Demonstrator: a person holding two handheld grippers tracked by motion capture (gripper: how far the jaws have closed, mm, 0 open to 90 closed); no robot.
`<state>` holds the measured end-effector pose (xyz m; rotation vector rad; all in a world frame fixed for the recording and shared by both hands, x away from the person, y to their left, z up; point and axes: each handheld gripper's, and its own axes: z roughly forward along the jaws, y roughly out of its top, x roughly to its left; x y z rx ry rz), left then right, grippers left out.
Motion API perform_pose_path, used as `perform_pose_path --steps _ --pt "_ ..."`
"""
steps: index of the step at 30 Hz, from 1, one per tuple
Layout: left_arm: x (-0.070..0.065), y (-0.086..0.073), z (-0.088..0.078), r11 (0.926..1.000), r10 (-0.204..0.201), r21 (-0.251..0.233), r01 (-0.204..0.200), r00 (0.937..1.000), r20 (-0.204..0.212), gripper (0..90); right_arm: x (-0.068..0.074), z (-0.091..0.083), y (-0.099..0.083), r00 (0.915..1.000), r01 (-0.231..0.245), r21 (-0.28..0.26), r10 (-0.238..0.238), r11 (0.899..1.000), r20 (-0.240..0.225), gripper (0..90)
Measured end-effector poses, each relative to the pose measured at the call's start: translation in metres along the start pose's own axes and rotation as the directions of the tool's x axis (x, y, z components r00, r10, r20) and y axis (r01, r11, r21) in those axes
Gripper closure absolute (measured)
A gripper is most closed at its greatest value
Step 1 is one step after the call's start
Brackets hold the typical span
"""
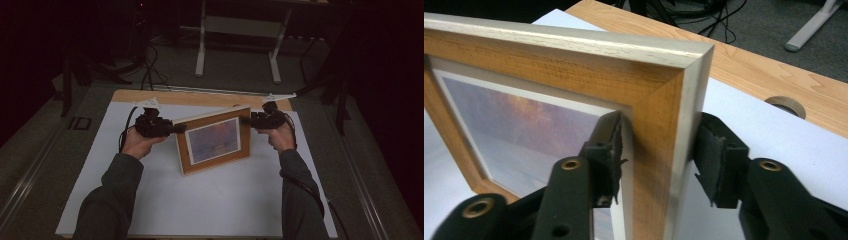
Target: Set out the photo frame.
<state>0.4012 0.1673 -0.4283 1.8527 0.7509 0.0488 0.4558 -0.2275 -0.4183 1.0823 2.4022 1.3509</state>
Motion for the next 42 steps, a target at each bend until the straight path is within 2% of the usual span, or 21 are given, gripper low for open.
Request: perform_pose_path --steps 2,4,5,6,8,10,12,13,16,18,19,20,23,28,31,36,42 --pt "0.0 0.0 0.001 1.0 -0.002 -0.003 0.002 1.0 -0.009 70.0 0.0 -0.002 -0.001 1.0 -0.001 0.0 0.001 1.0 0.004 58.5" --pt "-0.003 0.0 0.003 0.9999 -0.004 -0.015 0.003 0.9988 -0.049 68.1 0.0 -0.003 -0.003 0.9999 0.001 -0.005 -0.001 1.0 0.013 60.7" --pt "-0.003 0.0 0.003 0.9999 -0.004 -0.015 0.003 0.9988 -0.049 66.5 0.0 -0.003 -0.003 0.9999 0.001 -0.005 -0.001 1.0 0.013 60.7" --pt "-0.007 0.0 0.004 0.9994 -0.008 -0.034 0.005 0.9956 -0.093 66.5 0.0 -0.003 -0.003 0.9999 0.002 -0.006 -0.002 1.0 0.015 61.4" --pt "-0.011 -0.001 0.006 0.9993 -0.004 -0.037 -0.001 0.9919 -0.127 62.1 0.002 -0.004 -0.004 0.9996 0.008 -0.009 -0.008 1.0 0.029 61.3" --pt "-0.013 -0.003 0.006 0.9993 -0.004 -0.038 -0.001 0.9894 -0.145 61.0 0.003 -0.004 -0.004 0.9993 0.009 -0.009 -0.008 1.0 0.036 61.3" --pt "-0.013 -0.003 0.006 0.9993 -0.004 -0.038 -0.001 0.9894 -0.145 60.7 0.003 -0.004 -0.004 0.9993 0.009 -0.009 -0.008 1.0 0.037 61.3" --pt "-0.017 -0.005 0.006 0.999 0.001 -0.045 -0.008 0.9852 -0.171 60.7 0.003 -0.004 -0.004 0.9993 0.009 -0.009 -0.008 1.0 0.037 61.3" --pt "-0.02 -0.007 0.002 0.9981 -0.01 -0.062 -0.002 0.9812 -0.193 59.7 0.006 -0.006 -0.006 0.9986 0.003 -0.014 -0.002 1.0 0.053 61.3" --pt "-0.02 -0.008 0.001 0.9978 -0.016 -0.067 0.003 0.9805 -0.196 59.9 0.007 -0.007 -0.007 0.9982 -0.007 -0.019 0.008 1.0 0.059 61.4" --pt "-0.019 -0.009 0.0 0.9967 -0.037 -0.078 0.023 0.9805 -0.193 59.9 0.008 -0.007 -0.009 0.998 -0.014 -0.029 0.015 0.999 0.061 61.4" --pt "-0.018 -0.01 -0.001 0.9962 -0.043 -0.082 0.028 0.9811 -0.189 60.7 0.009 -0.008 -0.012 0.9976 -0.026 -0.04 0.029 0.999 0.063 61.4" --pt "-0.018 -0.011 -0.001 0.9962 -0.045 -0.082 0.03 0.9814 -0.186 63.9 0.012 -0.01 -0.016 0.9963 -0.038 -0.06 0.043 0.997 0.074 61.5" --pt "-0.017 -0.01 -0.001 0.995 -0.059 -0.09 0.042 0.9799 -0.191 63.5 0.018 -0.013 -0.018 0.994 -0.047 -0.055 0.052 0.997 0.096 61.5" --pt "-0.014 -0.011 -0.001 0.9924 -0.08 -0.105 0.063 0.9822 -0.17 63.4 0.021 -0.015 -0.02 0.9929 -0.053 -0.054 0.058 0.997 0.104 61.5" --pt "-0.007 -0.012 -0.002 0.9863 -0.121 -0.125 0.108 0.9869 -0.106 64.2 0.024 -0.019 -0.021 0.9925 -0.059 -0.04 0.063 0.997 0.105 61.5" --pt "-0.004 -0.013 -0.002 0.9844 -0.131 -0.127 0.121 0.9886 -0.074 64.5 0.029 -0.022 -0.022 0.9898 -0.068 -0.022 0.071 0.997 0.123 61.5"
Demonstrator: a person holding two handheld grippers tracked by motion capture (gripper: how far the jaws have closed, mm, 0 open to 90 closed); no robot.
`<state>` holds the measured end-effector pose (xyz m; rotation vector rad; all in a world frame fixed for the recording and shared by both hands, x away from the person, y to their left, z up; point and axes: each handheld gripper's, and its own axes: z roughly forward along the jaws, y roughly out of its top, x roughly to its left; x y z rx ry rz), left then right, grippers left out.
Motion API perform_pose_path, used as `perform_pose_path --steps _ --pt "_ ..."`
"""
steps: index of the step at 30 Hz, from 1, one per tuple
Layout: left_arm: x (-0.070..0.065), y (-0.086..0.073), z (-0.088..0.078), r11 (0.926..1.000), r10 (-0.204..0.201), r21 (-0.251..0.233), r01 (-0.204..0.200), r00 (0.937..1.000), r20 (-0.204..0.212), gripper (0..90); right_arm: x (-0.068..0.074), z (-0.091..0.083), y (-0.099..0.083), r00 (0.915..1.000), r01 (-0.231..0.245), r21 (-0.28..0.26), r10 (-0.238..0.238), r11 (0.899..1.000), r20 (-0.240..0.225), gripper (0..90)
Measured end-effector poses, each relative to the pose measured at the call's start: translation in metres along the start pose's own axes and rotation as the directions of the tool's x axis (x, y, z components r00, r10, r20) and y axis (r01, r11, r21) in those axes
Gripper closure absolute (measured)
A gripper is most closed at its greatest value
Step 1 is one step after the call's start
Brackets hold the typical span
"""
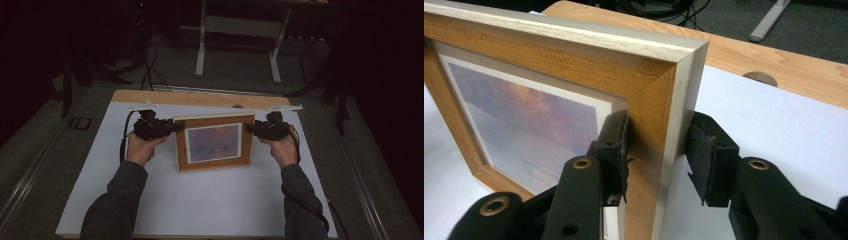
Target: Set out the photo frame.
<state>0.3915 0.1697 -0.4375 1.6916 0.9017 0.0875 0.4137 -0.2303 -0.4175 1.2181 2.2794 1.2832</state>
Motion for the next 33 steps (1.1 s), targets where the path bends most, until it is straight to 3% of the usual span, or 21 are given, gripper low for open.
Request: perform_pose_path --steps 13,22,24,25,27,33 --pt "0.009 0.002 0.004 0.9994 -0.033 -0.005 0.033 0.9991 0.027 62.2 0.012 -0.011 -0.009 0.9996 -0.003 0.014 0.003 1.0 0.03 61.5" --pt "0.009 0.001 0.004 0.9986 -0.052 -0.004 0.052 0.9977 0.043 60.5 0.019 -0.02 -0.014 0.9979 0.038 0.042 -0.04 0.998 0.051 62.5" --pt "0.008 0.001 0.004 0.9983 -0.058 -0.003 0.058 0.9976 0.039 60.3 0.02 -0.021 -0.014 0.9976 0.042 0.043 -0.044 0.998 0.053 63.7" --pt "0.007 0.001 0.003 0.9965 -0.084 0.002 0.084 0.9956 0.041 60.3 0.019 -0.024 -0.014 0.9968 0.041 0.044 -0.044 0.998 0.067 71.5" --pt "0.005 0.0 0.003 0.9957 -0.093 0.003 0.093 0.9948 0.042 60.6 0.015 -0.027 -0.015 0.9967 0.037 0.037 -0.04 0.999 0.07 76.4" --pt "0.006 0.001 0.003 0.9962 -0.087 0.004 0.087 0.9952 0.044 60.5 0.014 -0.027 -0.016 0.9969 0.047 0.047 -0.049 0.998 0.061 73.3"
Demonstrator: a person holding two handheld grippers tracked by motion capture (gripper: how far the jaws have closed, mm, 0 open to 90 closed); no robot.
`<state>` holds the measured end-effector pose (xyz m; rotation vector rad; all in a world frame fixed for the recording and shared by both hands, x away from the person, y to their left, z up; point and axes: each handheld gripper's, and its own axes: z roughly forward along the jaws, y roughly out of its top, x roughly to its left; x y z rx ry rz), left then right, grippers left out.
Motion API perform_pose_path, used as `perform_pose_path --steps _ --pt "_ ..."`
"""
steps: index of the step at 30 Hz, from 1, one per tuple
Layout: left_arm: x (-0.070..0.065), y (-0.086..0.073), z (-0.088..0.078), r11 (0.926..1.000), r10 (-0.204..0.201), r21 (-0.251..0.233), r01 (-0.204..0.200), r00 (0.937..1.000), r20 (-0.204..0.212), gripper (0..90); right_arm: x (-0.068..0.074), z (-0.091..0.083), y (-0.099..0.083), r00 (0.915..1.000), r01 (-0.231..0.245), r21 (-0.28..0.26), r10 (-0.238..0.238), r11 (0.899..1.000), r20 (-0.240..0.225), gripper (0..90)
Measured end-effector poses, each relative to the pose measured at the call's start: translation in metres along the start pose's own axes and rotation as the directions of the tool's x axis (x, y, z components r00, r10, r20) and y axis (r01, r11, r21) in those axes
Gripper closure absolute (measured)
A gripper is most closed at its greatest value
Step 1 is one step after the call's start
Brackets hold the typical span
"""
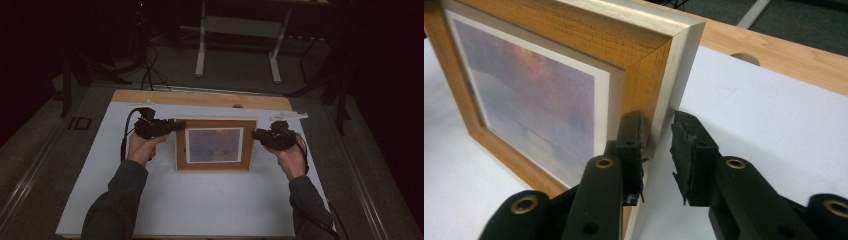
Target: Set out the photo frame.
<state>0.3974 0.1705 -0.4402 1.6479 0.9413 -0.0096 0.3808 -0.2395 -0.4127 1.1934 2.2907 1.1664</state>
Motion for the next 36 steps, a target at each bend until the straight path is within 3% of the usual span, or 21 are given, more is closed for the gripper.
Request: perform_pose_path --steps 12,17,20,26,36 --pt "0.003 -0.001 -0.002 0.9997 0.024 0.005 -0.024 0.9991 -0.035 49.8 -0.003 0.001 0.001 0.9986 -0.002 -0.019 0.001 1.0 -0.054 52.6" --pt "0.003 -0.003 -0.002 0.9996 0.028 0.011 -0.027 0.9988 -0.041 49.8 -0.011 0.016 0.001 0.9912 -0.036 0.002 0.036 0.999 -0.128 43.0" --pt "0.004 -0.003 0.0 0.9996 0.026 0.008 -0.025 0.9992 -0.03 49.8 -0.011 0.023 0.001 0.9859 -0.044 -0.002 0.043 0.999 -0.162 43.6" --pt "0.005 -0.003 0.001 0.9998 0.018 0.007 -0.018 0.9996 -0.023 51.7 -0.011 0.023 -0.003 0.9838 -0.059 -0.003 0.058 0.998 -0.17 57.7" --pt "0.002 -0.003 0.004 0.9995 0.022 0.022 -0.022 0.9989 -0.041 51.6 -0.011 0.021 -0.006 0.983 -0.049 0.001 0.048 0.999 -0.177 58.5"
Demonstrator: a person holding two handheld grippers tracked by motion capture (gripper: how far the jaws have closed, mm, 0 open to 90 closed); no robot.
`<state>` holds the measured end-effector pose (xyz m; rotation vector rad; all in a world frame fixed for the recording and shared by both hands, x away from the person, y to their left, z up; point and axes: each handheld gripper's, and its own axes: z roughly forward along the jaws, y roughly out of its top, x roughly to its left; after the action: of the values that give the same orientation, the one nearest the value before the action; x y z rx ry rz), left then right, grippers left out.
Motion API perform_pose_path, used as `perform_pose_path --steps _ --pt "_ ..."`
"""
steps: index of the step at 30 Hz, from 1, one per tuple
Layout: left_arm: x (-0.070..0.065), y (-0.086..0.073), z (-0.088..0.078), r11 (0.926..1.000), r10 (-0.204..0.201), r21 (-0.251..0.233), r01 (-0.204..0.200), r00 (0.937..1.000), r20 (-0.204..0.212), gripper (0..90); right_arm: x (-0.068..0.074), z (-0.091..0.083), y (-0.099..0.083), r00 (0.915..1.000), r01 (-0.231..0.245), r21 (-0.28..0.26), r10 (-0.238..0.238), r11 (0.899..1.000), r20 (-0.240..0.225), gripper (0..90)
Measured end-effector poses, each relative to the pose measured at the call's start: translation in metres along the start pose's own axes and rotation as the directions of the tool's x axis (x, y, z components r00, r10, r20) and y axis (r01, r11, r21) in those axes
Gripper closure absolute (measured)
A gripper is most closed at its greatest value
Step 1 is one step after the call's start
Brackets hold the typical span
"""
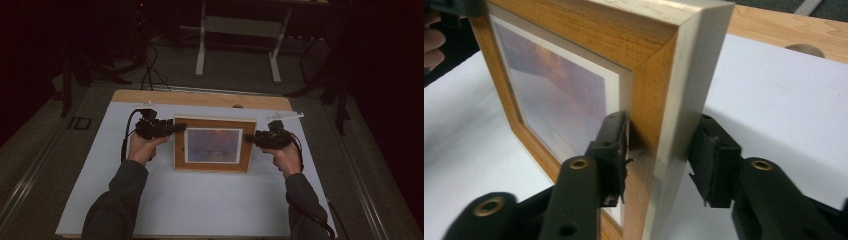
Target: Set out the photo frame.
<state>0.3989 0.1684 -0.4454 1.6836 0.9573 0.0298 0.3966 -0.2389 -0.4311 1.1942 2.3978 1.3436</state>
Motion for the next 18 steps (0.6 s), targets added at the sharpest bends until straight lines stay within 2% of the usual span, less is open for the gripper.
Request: perform_pose_path --steps 6,9,13,16,18 --pt "-0.002 -0.001 -0.008 0.9999 0.006 -0.014 -0.006 1.0 0.003 47.7 0.0 -0.001 -0.002 0.9994 0.002 0.001 -0.002 1.0 0.035 50.5" --pt "-0.003 -0.001 -0.01 0.9998 0.007 -0.019 -0.007 1.0 0.002 46.9 0.0 -0.003 -0.003 0.9992 0.002 0.0 -0.002 1.0 0.041 50.0" --pt "-0.008 -0.004 -0.027 0.9991 0.024 -0.035 -0.024 0.9997 -0.004 45.4 0.001 -0.011 -0.007 0.9987 -0.001 -0.009 0.002 1.0 0.051 47.7" --pt "-0.012 -0.008 -0.035 0.9985 0.05 -0.02 -0.051 0.9978 -0.043 44.1 0.001 -0.017 -0.01 0.9983 -0.001 -0.004 0.002 1.0 0.059 47.2" --pt "-0.016 -0.012 -0.04 0.9968 0.079 -0.004 -0.08 0.9929 -0.089 43.8 0.001 -0.021 -0.012 0.9979 0.0 0.001 0.0 1.0 0.064 46.9"
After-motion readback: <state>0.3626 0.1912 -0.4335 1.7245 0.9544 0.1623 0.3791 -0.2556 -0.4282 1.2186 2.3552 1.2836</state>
